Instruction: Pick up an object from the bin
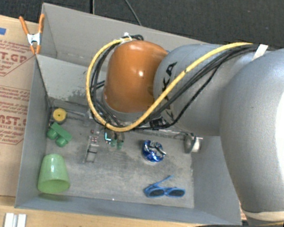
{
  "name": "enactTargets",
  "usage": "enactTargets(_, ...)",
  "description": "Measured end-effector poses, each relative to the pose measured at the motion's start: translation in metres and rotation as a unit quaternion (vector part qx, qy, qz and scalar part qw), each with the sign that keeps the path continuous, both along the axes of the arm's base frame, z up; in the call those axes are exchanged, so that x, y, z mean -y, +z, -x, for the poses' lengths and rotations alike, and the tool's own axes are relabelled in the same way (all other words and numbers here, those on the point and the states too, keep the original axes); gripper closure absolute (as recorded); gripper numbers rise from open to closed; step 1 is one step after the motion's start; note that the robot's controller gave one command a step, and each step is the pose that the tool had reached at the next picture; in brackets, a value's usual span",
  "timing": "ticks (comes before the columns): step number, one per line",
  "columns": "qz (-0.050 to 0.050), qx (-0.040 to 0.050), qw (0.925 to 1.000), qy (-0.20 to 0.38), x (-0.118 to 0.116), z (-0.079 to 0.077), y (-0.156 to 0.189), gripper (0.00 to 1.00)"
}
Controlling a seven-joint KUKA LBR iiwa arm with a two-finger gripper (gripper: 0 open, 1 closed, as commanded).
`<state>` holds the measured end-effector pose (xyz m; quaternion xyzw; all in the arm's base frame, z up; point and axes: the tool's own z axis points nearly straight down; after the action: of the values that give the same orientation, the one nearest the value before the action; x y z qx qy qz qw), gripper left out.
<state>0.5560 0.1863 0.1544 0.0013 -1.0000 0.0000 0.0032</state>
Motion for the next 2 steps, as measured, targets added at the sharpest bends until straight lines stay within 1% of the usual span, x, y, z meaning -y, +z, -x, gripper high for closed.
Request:
enactTargets(1,0.0,0.005,0.994,0.109,-0.0555,-0.0291,-0.0863,0.0)
enactTargets(2,-0.002,0.0063,0.9941,0.108,-0.0575,-0.0303,-0.0809,1.0)
